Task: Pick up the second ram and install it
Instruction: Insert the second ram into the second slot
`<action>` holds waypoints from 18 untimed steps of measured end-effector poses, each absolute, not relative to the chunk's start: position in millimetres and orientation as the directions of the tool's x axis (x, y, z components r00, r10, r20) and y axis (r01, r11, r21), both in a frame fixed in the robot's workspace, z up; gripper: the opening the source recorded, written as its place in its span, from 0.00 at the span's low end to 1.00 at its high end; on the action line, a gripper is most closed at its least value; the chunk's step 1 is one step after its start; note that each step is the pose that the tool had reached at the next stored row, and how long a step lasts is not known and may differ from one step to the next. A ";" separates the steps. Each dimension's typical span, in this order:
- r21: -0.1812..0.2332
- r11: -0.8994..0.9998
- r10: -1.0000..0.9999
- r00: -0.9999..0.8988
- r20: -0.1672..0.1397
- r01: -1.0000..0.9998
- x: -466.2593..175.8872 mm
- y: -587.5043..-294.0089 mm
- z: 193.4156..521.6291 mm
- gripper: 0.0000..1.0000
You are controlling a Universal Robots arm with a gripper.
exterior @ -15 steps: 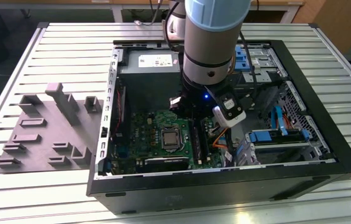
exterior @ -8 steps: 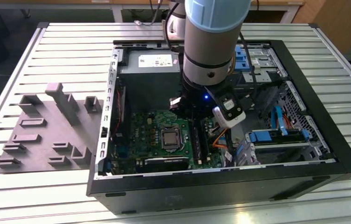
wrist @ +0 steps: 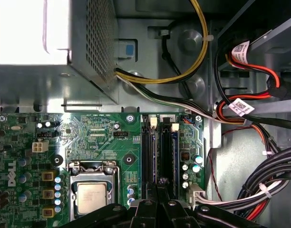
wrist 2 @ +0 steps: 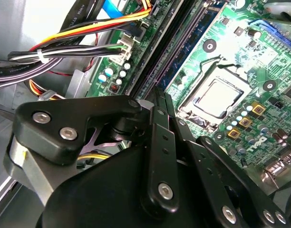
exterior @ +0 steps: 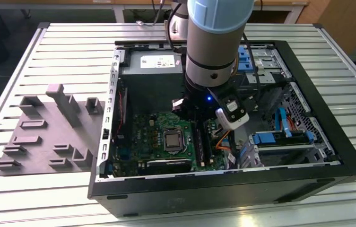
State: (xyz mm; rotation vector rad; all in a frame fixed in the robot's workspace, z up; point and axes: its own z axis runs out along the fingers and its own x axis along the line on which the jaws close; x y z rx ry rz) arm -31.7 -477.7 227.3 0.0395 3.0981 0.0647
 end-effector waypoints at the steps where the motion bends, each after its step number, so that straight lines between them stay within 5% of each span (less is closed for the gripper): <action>1: 0.042 0.999 0.026 -0.999 -0.042 0.025 -31.7 -477.7 227.0 0.11; 18: 0.042 0.999 0.029 -0.999 -0.042 0.027 -31.7 -477.7 225.1 0.11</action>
